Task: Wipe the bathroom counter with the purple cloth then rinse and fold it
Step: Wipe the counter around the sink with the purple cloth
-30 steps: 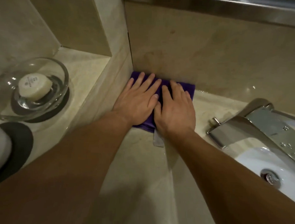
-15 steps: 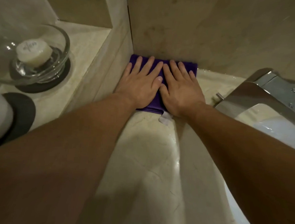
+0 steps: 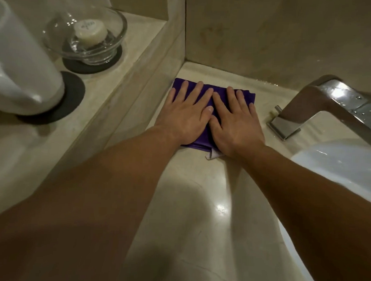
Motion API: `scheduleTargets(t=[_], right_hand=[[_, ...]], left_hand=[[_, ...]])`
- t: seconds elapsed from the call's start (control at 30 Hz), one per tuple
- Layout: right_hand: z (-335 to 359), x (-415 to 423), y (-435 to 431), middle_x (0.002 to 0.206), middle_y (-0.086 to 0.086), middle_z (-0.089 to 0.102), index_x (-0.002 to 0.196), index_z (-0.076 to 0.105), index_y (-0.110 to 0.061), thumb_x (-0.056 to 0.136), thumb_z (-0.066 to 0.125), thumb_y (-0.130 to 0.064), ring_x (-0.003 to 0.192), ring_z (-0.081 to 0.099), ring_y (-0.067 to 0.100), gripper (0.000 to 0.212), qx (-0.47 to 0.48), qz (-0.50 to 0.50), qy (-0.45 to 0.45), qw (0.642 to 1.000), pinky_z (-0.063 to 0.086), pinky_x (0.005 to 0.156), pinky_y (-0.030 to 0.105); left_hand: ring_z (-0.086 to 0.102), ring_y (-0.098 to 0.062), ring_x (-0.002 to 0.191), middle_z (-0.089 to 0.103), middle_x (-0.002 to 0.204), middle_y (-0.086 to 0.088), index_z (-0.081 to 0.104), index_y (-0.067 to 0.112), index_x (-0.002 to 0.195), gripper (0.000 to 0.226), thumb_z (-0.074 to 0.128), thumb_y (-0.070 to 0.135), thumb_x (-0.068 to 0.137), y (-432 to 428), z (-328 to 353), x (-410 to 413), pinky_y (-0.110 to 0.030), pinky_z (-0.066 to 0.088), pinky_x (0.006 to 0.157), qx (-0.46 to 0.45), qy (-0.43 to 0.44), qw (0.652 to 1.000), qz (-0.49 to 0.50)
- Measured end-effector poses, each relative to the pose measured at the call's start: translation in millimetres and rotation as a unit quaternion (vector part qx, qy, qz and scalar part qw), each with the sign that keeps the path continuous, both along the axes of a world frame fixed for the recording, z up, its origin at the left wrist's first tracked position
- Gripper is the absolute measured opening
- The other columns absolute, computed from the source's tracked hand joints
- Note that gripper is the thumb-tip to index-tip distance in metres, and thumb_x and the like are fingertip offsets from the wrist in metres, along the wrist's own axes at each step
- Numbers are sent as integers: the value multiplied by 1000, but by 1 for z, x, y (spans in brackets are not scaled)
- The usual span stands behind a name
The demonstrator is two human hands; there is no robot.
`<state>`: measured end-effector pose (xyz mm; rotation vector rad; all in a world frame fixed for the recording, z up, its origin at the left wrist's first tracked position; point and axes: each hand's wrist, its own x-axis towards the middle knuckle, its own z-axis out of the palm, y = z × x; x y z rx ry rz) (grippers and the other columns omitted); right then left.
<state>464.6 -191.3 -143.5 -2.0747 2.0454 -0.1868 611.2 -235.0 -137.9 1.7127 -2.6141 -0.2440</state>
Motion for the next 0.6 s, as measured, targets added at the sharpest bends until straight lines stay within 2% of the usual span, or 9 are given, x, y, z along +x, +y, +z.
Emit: scheduleTargets(t=[0.6], right_hand=[[0, 35, 72, 167, 3, -5, 159, 3, -30, 102, 17, -49, 153, -9, 21, 62, -12, -16, -11, 1000, -3, 123, 47]], left_hand=[[-6, -22, 152, -2, 166, 6, 1, 33, 156, 55, 11, 45, 103, 66, -1, 33, -45, -1, 122, -13, 3, 1000, -28]])
